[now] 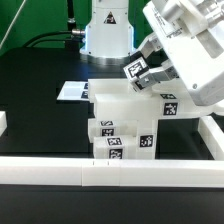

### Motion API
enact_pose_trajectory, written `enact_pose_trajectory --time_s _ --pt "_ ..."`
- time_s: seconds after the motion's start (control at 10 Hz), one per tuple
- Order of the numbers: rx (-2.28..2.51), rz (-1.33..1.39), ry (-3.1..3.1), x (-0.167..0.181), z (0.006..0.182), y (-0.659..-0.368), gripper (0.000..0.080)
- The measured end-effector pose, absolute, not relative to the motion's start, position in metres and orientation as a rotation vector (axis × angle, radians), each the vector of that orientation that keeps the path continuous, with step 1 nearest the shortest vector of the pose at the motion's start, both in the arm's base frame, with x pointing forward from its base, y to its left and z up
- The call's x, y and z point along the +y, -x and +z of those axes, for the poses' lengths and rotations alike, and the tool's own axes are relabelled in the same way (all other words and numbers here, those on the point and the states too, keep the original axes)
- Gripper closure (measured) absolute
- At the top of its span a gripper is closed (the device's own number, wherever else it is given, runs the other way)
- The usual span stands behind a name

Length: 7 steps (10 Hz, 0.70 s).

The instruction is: Assemble chair

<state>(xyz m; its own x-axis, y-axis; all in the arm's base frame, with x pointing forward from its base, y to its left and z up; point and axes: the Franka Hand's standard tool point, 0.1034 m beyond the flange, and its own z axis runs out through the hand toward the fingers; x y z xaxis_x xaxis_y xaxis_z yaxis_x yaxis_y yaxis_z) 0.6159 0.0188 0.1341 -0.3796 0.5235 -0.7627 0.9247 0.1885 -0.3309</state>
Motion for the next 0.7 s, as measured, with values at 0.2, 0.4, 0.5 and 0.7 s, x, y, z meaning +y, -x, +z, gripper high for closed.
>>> enact_pose_trajectory --time_s 0.2,0.4,0.5,0.7 --pt "1.982 -1.085 -1.351 0.0189 0.1338 -0.6158 0.0505" --pt "1.983 -1.085 -1.351 0.0188 0.1337 -0.6157 0.0329" --pt "1.983 -1.085 -1.351 0.0188 0.1337 -0.6157 0.0329" --pt "1.983 -1.086 -1.351 0.0188 0.1337 -0.6156 0.016"
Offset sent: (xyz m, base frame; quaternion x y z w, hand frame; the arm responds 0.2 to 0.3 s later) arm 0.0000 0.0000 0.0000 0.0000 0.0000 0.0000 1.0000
